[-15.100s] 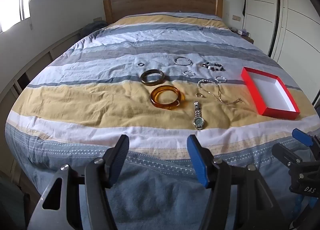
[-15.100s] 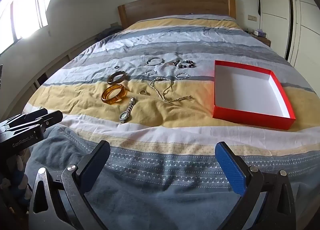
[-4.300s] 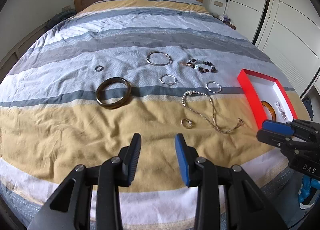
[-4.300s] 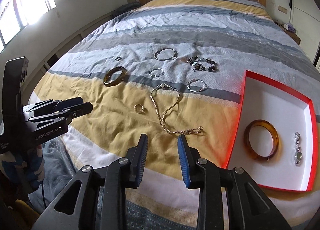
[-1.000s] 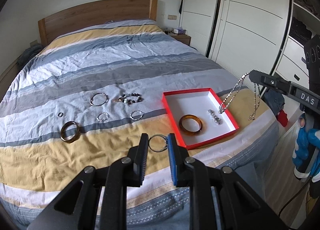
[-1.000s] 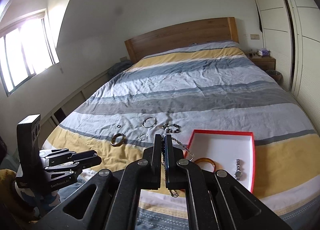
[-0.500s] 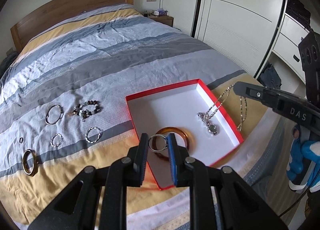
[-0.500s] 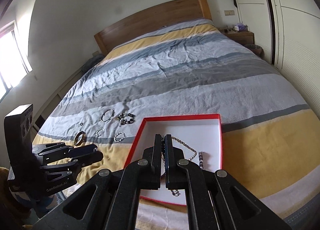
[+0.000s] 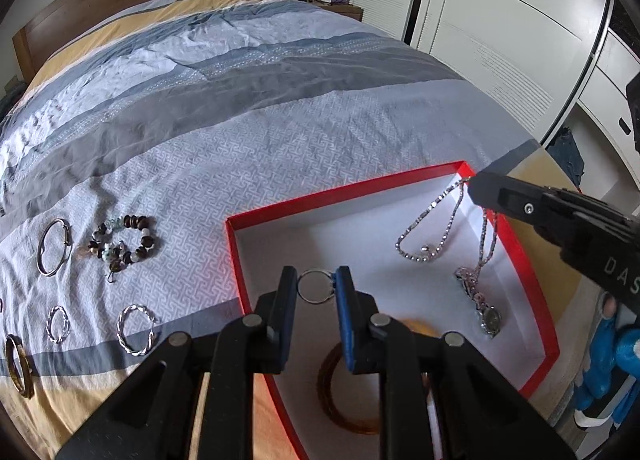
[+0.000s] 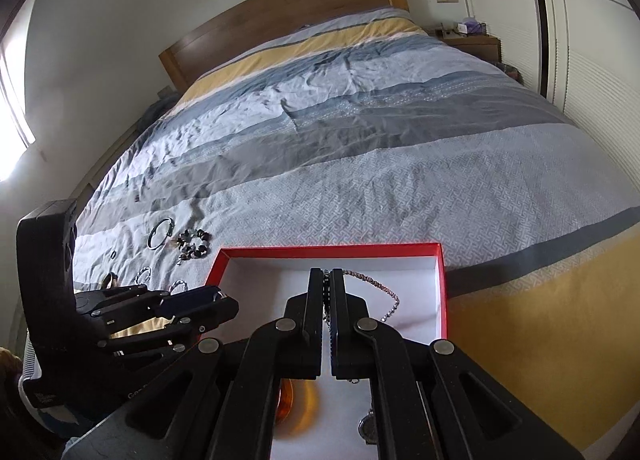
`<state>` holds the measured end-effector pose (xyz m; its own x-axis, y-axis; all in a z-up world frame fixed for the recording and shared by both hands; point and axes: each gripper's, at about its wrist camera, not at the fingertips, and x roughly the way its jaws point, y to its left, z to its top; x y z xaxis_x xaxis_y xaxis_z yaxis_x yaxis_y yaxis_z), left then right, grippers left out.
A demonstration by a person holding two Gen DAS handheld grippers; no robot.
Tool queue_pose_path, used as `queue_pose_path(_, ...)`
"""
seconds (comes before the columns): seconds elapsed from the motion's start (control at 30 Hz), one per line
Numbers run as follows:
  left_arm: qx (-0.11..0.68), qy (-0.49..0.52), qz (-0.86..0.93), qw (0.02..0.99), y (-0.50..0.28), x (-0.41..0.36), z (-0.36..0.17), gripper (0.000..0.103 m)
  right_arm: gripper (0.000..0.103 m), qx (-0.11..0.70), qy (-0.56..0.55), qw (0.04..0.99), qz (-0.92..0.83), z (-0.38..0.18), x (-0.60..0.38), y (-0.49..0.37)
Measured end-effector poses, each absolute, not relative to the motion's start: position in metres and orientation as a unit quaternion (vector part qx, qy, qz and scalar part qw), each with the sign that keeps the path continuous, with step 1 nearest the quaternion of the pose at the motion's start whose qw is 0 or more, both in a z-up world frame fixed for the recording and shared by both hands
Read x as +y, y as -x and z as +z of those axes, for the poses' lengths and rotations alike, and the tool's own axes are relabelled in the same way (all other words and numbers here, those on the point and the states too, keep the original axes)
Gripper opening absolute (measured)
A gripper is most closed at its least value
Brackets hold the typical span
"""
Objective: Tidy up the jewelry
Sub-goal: 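Carry the silver ring and pearl necklace with both tools over the red box, then open both tools to drop the ring and necklace into the box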
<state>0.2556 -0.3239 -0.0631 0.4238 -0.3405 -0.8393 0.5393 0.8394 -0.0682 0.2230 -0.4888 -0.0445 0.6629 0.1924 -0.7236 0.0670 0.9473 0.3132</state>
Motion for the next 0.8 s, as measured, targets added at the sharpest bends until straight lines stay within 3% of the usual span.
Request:
queue_pose_path(0.6, 0.477, -0.132, -0.262, 0.829, -0.257, -0.335, -0.095, 0.019, 0.005, 0.454, -0.160, 0.876, 0.003, -0.085, -0.500, -0.237)
queue_pose_path(0.8, 0.484, -0.126, -0.262, 0.825, -0.257, -0.333, -0.090, 0.022, 0.019, 0.444, -0.163, 0.881, -0.007, -0.075, -0.504, -0.224)
